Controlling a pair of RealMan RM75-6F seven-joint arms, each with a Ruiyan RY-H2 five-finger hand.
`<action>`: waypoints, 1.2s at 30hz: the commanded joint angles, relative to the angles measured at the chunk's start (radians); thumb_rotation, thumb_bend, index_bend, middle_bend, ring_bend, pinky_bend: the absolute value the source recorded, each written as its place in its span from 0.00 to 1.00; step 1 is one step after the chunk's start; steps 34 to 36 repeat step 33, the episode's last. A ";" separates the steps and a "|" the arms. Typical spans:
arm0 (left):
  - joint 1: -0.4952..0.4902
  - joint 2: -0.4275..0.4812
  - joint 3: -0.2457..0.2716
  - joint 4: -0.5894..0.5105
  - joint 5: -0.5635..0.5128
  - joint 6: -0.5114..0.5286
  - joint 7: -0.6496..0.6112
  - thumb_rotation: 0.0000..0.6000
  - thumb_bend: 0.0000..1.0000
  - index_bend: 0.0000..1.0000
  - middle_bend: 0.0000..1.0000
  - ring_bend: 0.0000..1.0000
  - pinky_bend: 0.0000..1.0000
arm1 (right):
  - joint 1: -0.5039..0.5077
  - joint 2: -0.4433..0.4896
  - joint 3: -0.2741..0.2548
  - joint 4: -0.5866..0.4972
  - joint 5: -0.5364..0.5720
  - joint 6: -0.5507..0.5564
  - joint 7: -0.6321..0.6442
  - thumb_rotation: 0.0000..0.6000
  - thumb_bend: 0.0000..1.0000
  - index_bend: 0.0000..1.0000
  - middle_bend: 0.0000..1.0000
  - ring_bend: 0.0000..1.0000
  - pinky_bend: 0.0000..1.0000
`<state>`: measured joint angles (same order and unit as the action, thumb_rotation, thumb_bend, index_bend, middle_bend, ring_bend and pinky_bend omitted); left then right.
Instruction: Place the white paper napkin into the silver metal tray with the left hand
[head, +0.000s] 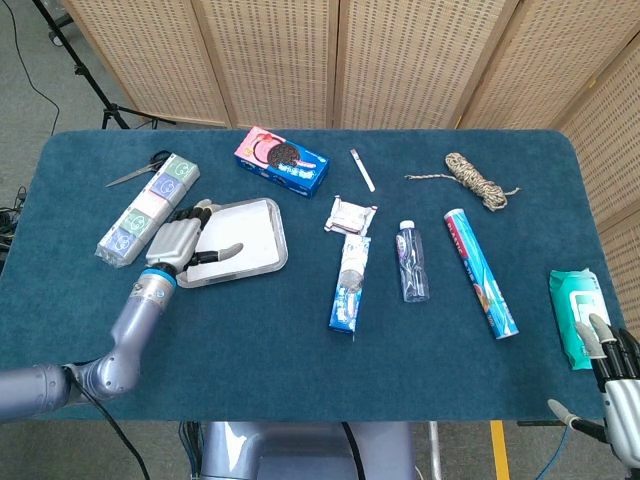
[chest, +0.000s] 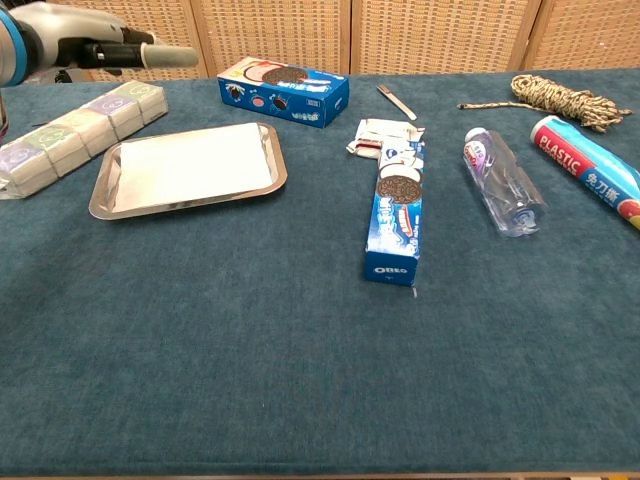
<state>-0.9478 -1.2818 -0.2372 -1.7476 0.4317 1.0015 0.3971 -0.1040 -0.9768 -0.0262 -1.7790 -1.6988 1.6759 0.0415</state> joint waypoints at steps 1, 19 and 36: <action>0.106 0.055 -0.008 -0.127 0.237 0.132 -0.113 0.14 0.01 0.06 0.00 0.00 0.00 | 0.002 0.000 0.002 0.003 0.003 0.000 0.006 1.00 0.00 0.00 0.00 0.00 0.00; 0.572 0.004 0.370 -0.182 1.073 0.599 -0.133 0.14 0.01 0.02 0.00 0.00 0.00 | 0.021 -0.006 0.006 -0.003 0.017 -0.037 -0.003 1.00 0.00 0.00 0.00 0.00 0.00; 0.749 -0.028 0.443 -0.052 1.199 0.685 -0.223 0.14 0.01 0.02 0.00 0.00 0.00 | 0.028 -0.009 -0.005 -0.001 0.000 -0.049 -0.007 1.00 0.00 0.00 0.00 0.00 0.00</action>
